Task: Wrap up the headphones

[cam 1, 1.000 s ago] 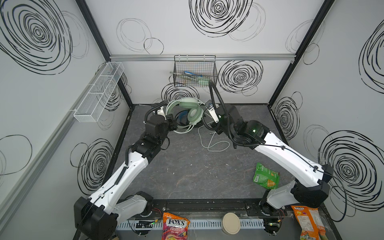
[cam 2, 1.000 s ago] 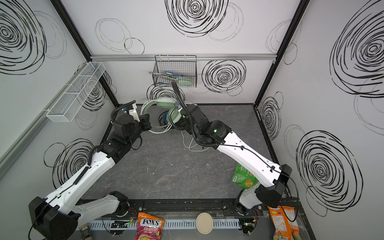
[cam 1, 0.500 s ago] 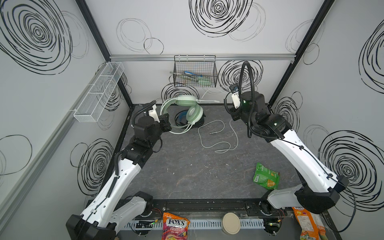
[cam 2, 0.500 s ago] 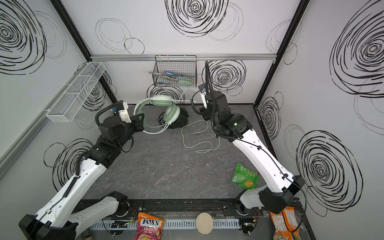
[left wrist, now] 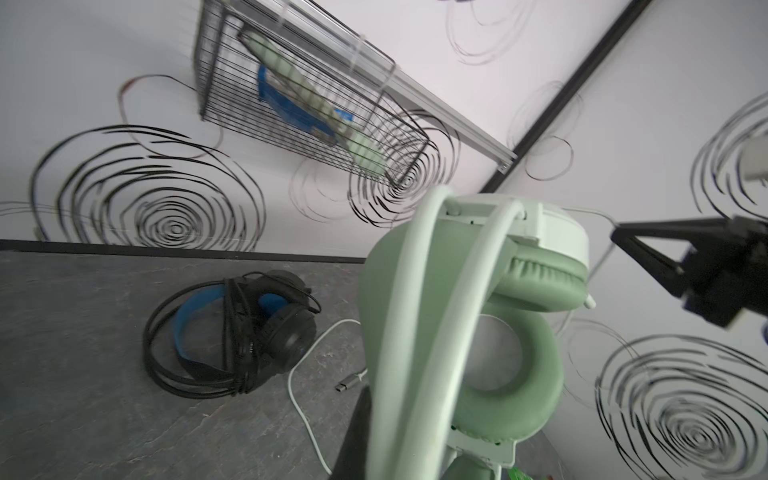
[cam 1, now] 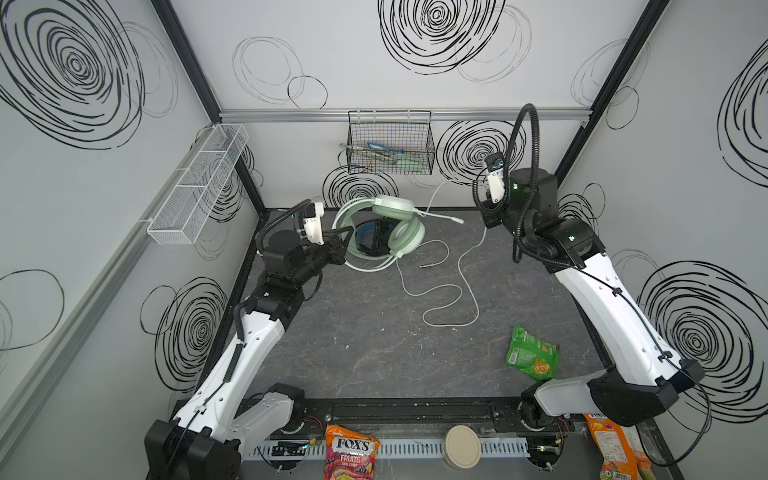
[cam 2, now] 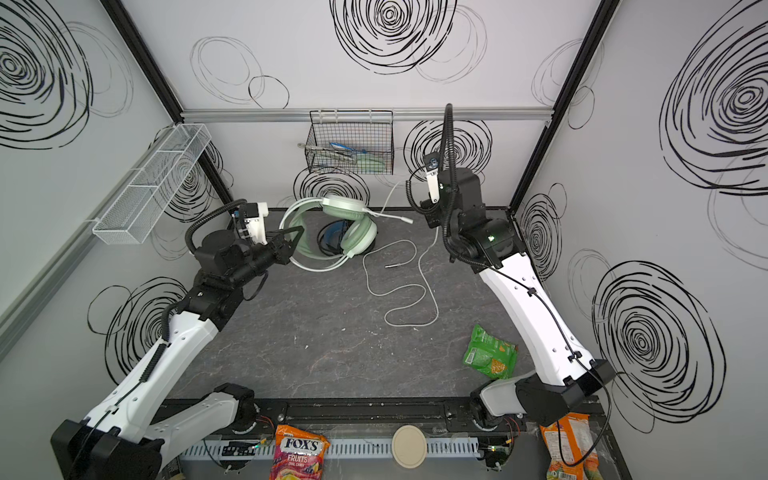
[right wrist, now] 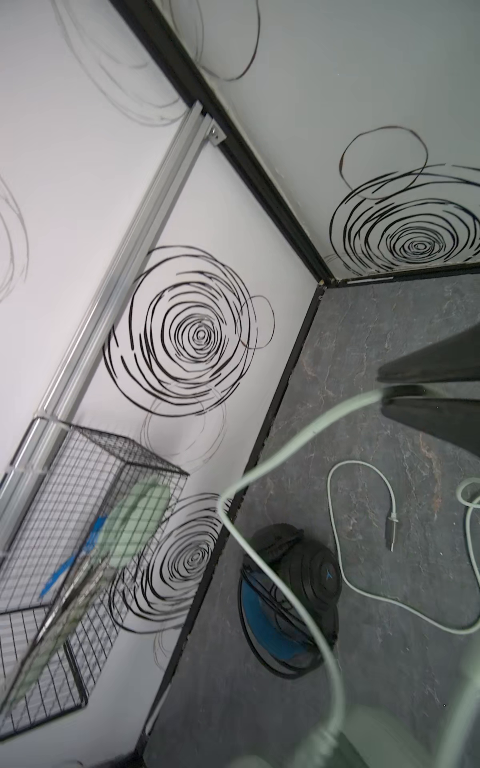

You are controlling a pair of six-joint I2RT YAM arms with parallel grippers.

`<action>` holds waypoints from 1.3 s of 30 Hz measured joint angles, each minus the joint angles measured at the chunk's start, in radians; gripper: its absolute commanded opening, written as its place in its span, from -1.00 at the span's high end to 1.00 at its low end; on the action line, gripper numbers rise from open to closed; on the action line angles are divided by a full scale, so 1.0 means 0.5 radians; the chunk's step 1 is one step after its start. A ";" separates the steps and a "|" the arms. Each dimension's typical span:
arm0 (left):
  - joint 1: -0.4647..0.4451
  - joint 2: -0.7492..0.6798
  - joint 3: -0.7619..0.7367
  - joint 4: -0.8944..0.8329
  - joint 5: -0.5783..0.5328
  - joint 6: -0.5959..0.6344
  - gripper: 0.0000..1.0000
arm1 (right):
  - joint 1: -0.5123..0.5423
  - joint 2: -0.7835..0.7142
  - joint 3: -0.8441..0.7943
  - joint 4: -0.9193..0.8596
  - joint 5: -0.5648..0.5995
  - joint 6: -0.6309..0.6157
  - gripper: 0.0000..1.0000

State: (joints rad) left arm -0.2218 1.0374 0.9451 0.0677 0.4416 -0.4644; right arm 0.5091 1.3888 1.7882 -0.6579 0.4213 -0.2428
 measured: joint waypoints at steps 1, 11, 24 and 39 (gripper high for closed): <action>-0.014 0.000 -0.001 -0.015 0.043 0.053 1.00 | -0.014 0.004 0.032 -0.012 -0.018 0.002 0.71; -0.273 0.079 -0.002 -0.086 -0.290 0.441 1.00 | 0.166 0.216 0.379 -0.233 -0.156 0.196 0.72; -0.107 0.155 0.210 -0.266 -0.446 0.099 1.00 | -0.667 -0.223 -0.633 0.000 -0.893 0.961 -0.95; -0.241 0.156 0.729 -0.151 -0.166 -0.227 1.00 | -0.834 -0.226 -1.526 0.569 -1.923 2.067 -0.95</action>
State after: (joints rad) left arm -0.3424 1.1152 1.3094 -0.0078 0.3588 -0.5777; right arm 0.0921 1.2758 1.0252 -0.3733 -0.5400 0.7906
